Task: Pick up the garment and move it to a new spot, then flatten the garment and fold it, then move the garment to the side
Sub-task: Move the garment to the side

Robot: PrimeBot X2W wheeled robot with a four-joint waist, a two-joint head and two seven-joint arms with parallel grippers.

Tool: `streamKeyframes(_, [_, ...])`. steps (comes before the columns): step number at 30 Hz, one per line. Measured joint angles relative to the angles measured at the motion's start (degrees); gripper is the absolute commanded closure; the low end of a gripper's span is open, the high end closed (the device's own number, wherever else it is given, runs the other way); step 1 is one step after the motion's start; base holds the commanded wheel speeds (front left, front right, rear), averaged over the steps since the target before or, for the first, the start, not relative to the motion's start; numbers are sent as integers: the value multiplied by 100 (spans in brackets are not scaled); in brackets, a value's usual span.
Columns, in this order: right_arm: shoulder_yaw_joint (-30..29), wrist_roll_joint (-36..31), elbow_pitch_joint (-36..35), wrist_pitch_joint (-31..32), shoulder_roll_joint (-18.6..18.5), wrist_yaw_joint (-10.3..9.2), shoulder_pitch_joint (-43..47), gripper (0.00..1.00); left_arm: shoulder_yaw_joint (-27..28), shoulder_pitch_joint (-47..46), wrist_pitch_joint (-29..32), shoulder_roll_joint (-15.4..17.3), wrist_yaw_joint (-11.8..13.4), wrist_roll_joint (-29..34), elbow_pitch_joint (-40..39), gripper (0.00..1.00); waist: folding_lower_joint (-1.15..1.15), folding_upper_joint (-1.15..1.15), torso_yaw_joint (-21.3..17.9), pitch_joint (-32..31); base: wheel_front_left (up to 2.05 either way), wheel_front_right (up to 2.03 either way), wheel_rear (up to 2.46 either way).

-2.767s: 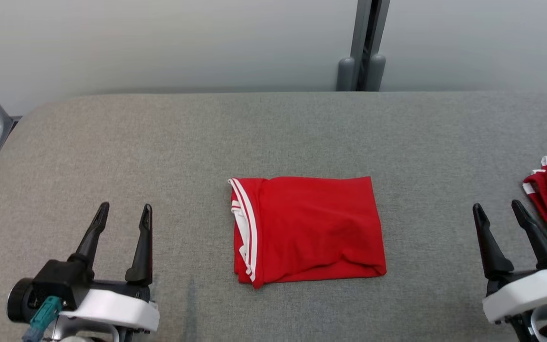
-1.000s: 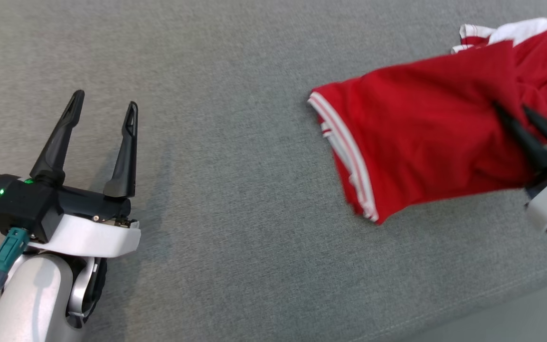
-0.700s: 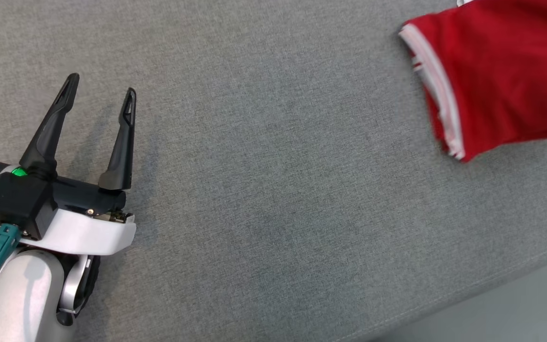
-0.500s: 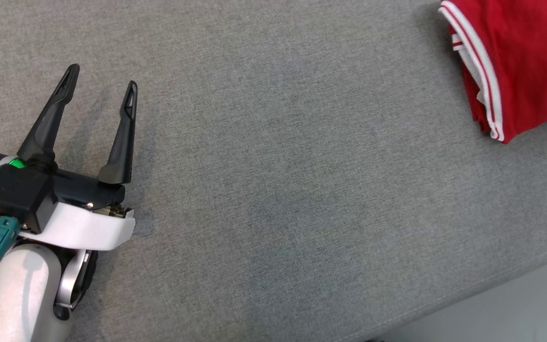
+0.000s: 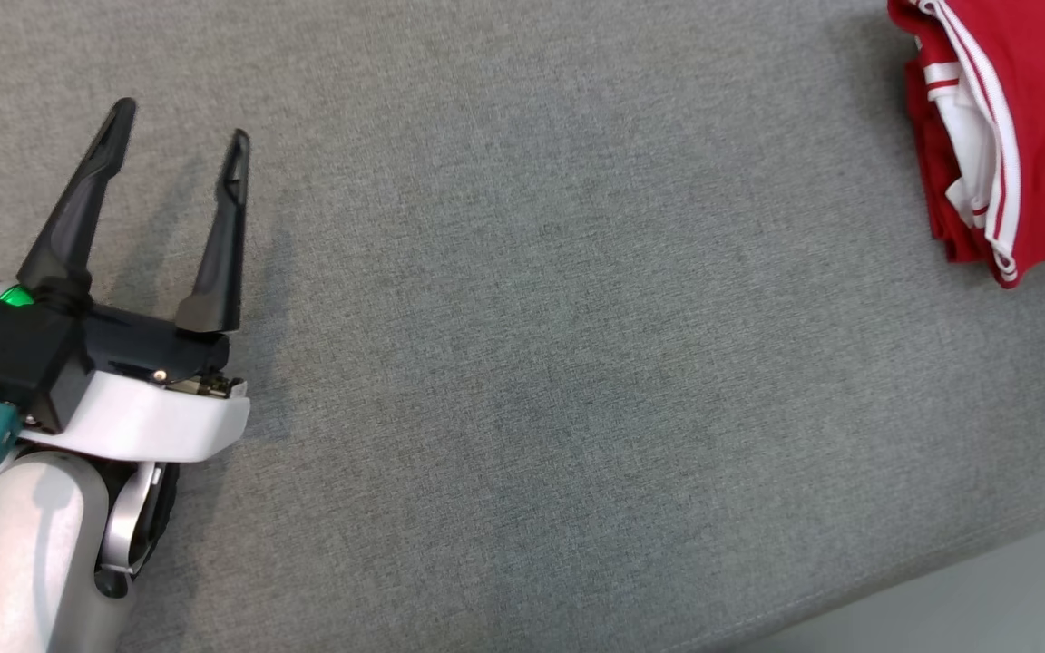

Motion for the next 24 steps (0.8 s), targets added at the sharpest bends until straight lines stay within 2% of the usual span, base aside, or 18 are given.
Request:
streamKeyframes(5, [-428, -74, -157, -276, 364, 0, 97, 0, 202, 217, -197, -99, 163, -190, 126, 0, 0, 0, 18, -299, 0, 0, 0])
streamKeyframes(9, [-737, -325, -614, -324, 725, -1, 437, 0, 359, 428, -341, -135, 265, -325, 227, 0, 0, 0, 74, -624, 0, 0, 0])
streamKeyframes(15, [-1124, -769, -1762, -342, 1406, -1, 1107, 0, 464, 779, -412, -246, 430, -465, 283, 0, 0, 0, 306, -1109, 0, 0, 0])
streamKeyframes(19, [-1088, -999, -2562, -200, 1942, -1, 1577, 0, 547, 1072, -447, -301, 519, -587, 291, 0, 0, 0, 526, -1377, 0, 0, 0])
streamKeyframes(24, [-999, -1220, -3355, 85, 2439, -1, 2140, 0, 580, 1338, -492, -378, 571, -722, 332, 0, 0, 0, 815, -1675, 0, 0, 0])
